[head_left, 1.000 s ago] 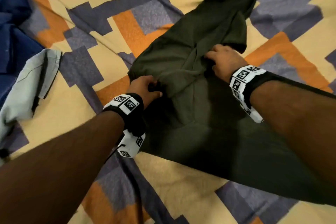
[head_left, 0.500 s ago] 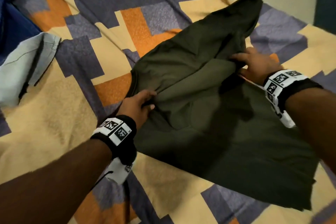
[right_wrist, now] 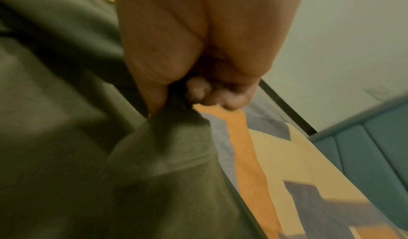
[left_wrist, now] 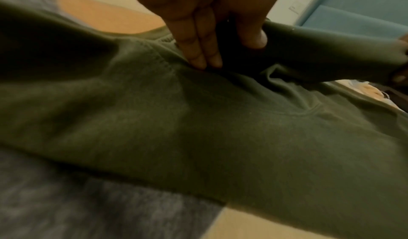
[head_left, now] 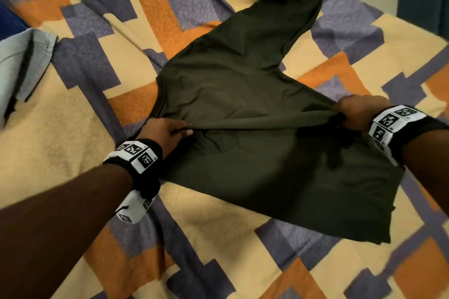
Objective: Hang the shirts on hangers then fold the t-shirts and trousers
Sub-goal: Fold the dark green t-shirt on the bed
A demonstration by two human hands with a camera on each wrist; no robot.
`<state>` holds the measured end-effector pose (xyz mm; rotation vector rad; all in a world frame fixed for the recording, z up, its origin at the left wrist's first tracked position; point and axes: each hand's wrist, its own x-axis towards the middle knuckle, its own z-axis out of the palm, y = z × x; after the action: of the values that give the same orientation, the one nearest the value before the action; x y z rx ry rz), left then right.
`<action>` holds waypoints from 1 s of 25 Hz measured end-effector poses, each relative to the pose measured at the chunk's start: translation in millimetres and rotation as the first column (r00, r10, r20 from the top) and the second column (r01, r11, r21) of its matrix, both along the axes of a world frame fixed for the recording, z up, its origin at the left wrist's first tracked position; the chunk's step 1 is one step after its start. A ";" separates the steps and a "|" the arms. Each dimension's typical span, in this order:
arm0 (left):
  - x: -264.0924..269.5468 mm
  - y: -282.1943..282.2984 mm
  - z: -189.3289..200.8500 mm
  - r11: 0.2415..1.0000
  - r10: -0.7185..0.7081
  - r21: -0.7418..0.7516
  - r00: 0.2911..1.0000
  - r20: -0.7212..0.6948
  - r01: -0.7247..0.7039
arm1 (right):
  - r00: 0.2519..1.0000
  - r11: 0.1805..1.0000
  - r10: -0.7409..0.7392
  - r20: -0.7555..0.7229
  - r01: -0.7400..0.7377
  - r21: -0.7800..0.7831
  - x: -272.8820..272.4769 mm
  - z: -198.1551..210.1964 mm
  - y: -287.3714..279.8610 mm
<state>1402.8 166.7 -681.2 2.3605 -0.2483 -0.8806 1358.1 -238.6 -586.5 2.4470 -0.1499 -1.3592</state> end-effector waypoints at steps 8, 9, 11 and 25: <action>-59.5 27.9 -20.2 0.918 -0.379 0.095 0.923 -0.065 0.384 | 0.871 0.902 -0.414 0.264 0.432 -0.010 -185.4 -7.8 20.7; -67.7 34.2 -26.5 0.893 -0.434 0.110 0.899 -0.054 0.437 | 0.871 0.879 -0.465 0.160 0.475 -0.034 -210.0 -18.6 31.1; -73.7 42.8 -36.3 0.858 -0.499 0.131 0.866 -0.020 0.497 | 0.847 0.873 -0.477 0.234 0.487 0.019 -226.4 -31.6 44.5; -52.9 -15.9 3.6 0.668 -0.632 0.535 0.774 0.040 0.517 | 0.819 0.900 -0.431 0.377 0.362 0.243 -159.1 -61.0 -26.5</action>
<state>1349.9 150.8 -677.5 2.9318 -1.0377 -1.0551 1199.0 -265.1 -647.5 2.9401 -0.7244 -0.9791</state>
